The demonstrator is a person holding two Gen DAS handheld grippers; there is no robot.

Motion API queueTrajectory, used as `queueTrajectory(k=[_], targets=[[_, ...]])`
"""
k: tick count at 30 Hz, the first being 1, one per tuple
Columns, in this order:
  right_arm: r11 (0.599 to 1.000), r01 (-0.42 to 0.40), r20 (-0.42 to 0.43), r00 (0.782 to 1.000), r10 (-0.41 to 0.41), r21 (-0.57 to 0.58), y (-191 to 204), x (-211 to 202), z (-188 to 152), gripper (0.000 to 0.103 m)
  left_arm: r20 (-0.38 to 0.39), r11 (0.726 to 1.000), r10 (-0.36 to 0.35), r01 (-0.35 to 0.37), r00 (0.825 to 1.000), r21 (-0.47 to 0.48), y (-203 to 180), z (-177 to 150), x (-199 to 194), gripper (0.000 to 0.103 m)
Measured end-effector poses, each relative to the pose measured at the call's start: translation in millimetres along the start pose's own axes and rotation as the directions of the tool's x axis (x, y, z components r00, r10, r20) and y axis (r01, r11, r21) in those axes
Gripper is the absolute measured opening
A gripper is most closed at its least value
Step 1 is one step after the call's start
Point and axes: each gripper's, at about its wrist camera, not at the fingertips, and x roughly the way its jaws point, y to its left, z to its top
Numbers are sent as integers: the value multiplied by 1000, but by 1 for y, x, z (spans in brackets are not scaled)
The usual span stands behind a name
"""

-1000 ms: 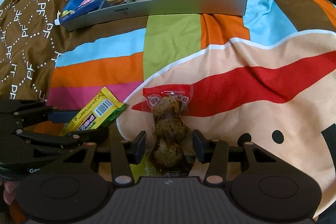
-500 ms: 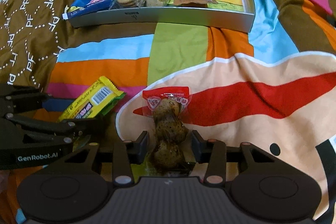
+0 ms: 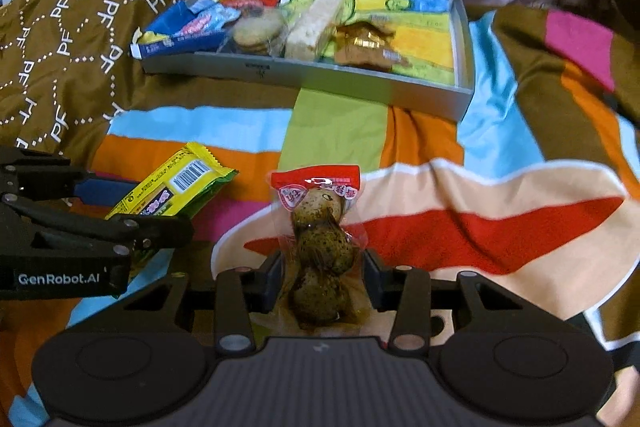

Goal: Organize snacks
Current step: 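Lift the yellow bar and quail-egg pack off the bedspread, then carry the yellow bar and egg pack over the grey tray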

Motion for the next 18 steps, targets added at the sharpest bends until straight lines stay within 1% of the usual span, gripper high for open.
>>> queueTrajectory(k=[4,9,13,18], targets=[[1000,19,40,999,-19,9,-3,-6,3,46,50,1000,0,1,999,-14,0,4,-8,51],[999,41,95,994,-44,34,-9,-13,7,46,117,999,2,2,993,-36,3,11,-18,51],[998,43,146,988,-50,51,-12,-19,9,46,169,999,10,-2,986,-46,5,16,-26,51],[997,58,216,974,-69,57,-13,-27,12,46,228,999,25,-14,973,-49,4,25,-35,51]])
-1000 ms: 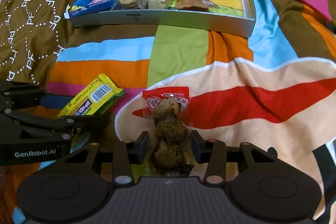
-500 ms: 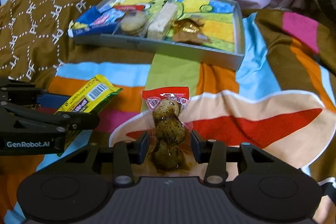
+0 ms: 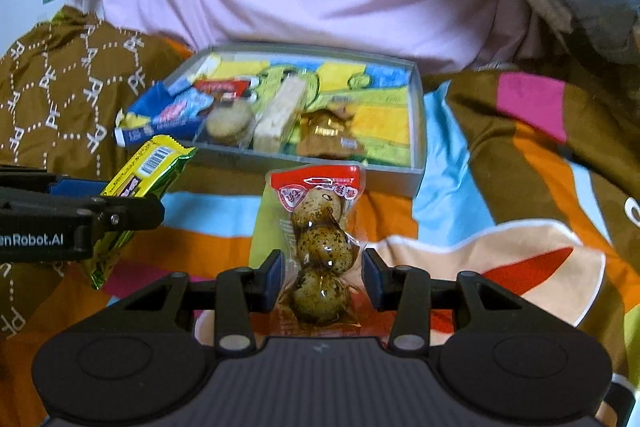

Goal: Organize snacks
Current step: 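Carry the yellow bar and egg pack over the grey tray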

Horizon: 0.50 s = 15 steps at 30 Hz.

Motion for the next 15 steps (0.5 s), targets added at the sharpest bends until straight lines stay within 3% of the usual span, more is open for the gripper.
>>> queueTrajectory(k=[15], targets=[[998,22,173,984,-33,63,-13,-1,25,46,141,998,21,-13,990,-60,2,48,20,51]])
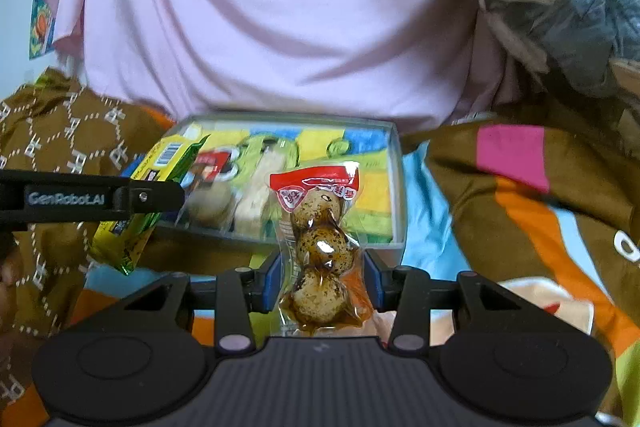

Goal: Organize snacks
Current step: 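Carry the yellow bar and egg pack over the grey tray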

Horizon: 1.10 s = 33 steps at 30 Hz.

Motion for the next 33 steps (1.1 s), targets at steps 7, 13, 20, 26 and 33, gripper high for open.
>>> queueTrajectory(k=[7,13,20,26,33], targets=[[1000,24,107,994,-25,4,-7,19,22,46,44,997,34,-31,998,-67,14,23,27,51],[999,18,164,986,-25,47,-8,45,47,47,84,995,49,-41,995,-90,22,36,51,51],[997,13,142,990,-24,80,-5,81,52,47,94,991,71,-59,993,-122,38,48,82,51],[995,16,61,998,-22,98,-3,105,46,47,47,987,94,-87,994,-136,53,42,104,51],[996,15,12,1000,-16,91,3,122,40,47,27,986,97,-92,995,-137,57,38,115,51]])
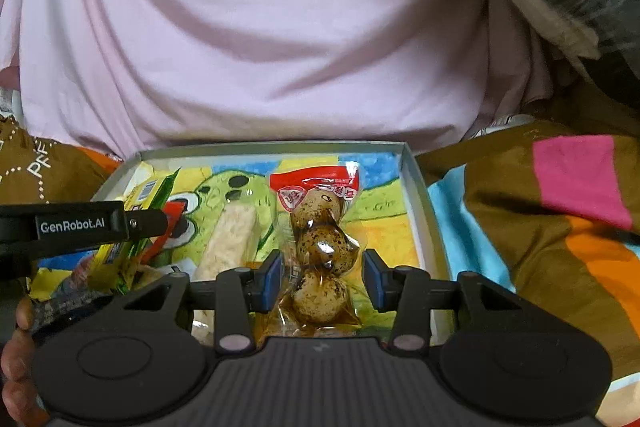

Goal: Organize snacks
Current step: 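Carry the yellow bar and egg pack over the grey tray, then lower both snacks into the tray and open both tools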

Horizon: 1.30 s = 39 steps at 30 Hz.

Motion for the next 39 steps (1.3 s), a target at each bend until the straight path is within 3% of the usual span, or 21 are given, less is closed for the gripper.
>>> queueTrajectory(k=[13,23,34,39], targets=[[1000,-10,-25,1000,10,5,0,10,-3,53,-26,999,10,-9,1000,52,-3,-10,10,49],[1000,-15,-29,999,16,21,-4,12,-4,57,-18,999,16,-15,1000,50,-4,-12,11,61],[1000,-27,-31,999,27,6,-1,12,-4,73,-16,1000,7,-7,1000,28,-2,-10,9,72],[1000,-28,-16,1000,27,-4,0,10,-4,81,-8,1000,12,-12,1000,18,-2,-9,7,82]])
